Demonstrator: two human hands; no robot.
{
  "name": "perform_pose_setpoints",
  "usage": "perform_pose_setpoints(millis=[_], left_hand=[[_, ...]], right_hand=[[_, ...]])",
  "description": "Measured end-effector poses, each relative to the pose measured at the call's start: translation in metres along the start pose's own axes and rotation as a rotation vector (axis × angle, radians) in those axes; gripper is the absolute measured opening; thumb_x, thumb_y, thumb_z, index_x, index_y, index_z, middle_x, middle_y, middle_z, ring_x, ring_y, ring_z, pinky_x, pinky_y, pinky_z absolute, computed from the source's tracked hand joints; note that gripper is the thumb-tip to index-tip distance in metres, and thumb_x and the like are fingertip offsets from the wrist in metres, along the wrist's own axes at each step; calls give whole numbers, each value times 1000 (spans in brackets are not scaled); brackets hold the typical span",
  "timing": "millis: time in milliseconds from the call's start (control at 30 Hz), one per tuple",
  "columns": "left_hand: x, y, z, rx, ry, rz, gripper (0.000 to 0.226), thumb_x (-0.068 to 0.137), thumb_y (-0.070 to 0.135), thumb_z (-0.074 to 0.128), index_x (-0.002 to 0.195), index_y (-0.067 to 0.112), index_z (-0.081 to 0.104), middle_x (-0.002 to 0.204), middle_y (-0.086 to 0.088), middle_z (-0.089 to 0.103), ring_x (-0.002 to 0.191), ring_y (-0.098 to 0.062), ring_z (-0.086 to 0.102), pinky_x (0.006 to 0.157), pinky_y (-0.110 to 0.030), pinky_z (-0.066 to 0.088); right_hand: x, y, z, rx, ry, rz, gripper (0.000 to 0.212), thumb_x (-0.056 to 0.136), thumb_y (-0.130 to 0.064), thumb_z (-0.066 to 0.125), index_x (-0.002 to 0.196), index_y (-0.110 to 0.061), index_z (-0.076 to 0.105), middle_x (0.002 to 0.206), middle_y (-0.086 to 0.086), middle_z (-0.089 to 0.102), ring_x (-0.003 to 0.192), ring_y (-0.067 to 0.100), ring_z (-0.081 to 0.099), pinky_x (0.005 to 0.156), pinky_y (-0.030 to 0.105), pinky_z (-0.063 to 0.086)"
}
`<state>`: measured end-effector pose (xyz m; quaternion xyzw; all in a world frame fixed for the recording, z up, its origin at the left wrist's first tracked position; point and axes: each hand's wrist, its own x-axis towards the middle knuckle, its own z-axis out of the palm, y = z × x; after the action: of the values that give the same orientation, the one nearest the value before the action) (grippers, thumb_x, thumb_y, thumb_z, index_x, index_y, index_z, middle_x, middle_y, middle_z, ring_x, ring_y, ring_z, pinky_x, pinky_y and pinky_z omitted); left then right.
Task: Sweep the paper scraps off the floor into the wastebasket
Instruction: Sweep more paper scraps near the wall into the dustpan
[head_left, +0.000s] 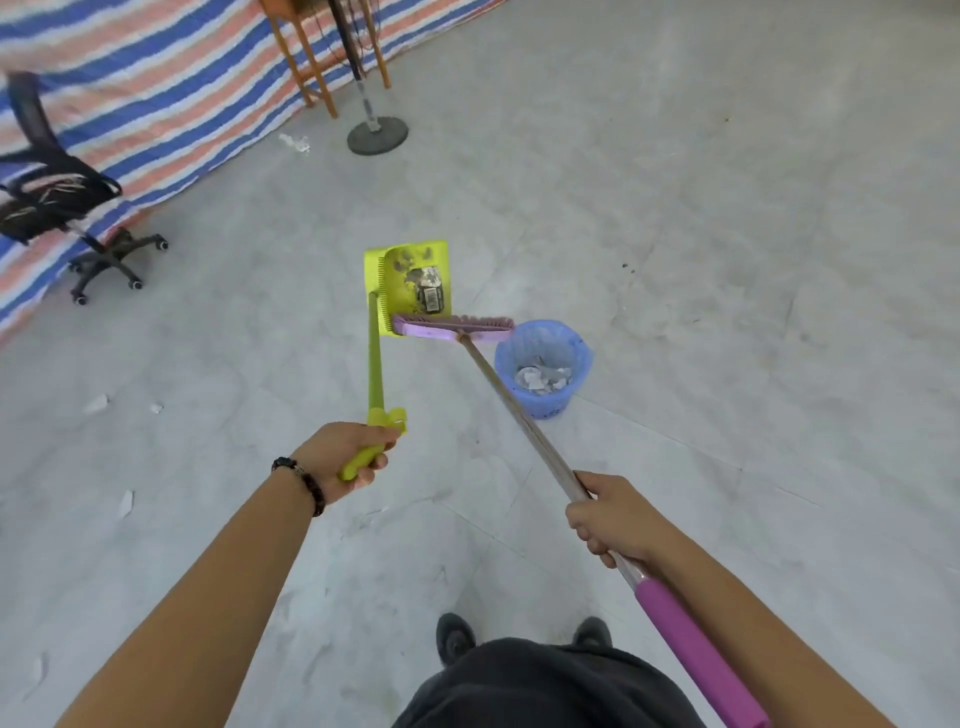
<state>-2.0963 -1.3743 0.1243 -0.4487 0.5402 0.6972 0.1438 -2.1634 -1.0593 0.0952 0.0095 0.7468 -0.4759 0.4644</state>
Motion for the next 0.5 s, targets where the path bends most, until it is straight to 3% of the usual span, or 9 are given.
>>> perform_pose_setpoints(millis=[67, 133, 333, 500], left_hand=[[-9, -18, -24, 173, 112, 4, 15, 84, 11, 74, 93, 3, 64, 78, -3, 57, 51, -12, 47, 35, -18, 34], [-15, -40, -46, 183, 185, -17, 14, 83, 5, 73, 91, 0, 63, 80, -8, 55, 50, -14, 46, 36, -19, 34], [-17, -123, -109, -215, 311, -76, 3, 88, 1, 61, 86, 0, 60, 74, -7, 52, 42, -11, 44, 35, -19, 33], [-9, -184, -165, -562, 371, -102, 21, 93, -2, 49, 74, 6, 51, 69, -8, 44, 35, -7, 42, 31, -15, 29]], right_hand=[[16, -10, 19, -28, -63, 7, 9, 78, -2, 51, 82, -11, 52, 60, 6, 42, 39, 13, 35, 40, 20, 32], [32, -20, 41, -76, -122, 12, 7, 79, -1, 52, 81, -8, 52, 56, 5, 44, 38, 13, 36, 38, 20, 34], [66, -33, 108, -199, -267, 108, 8, 84, 3, 51, 79, -4, 52, 52, 6, 45, 34, 11, 38, 36, 18, 33], [89, -38, 160, -289, -310, 268, 12, 85, 3, 50, 77, -6, 51, 49, 2, 45, 35, 9, 39, 35, 17, 33]])
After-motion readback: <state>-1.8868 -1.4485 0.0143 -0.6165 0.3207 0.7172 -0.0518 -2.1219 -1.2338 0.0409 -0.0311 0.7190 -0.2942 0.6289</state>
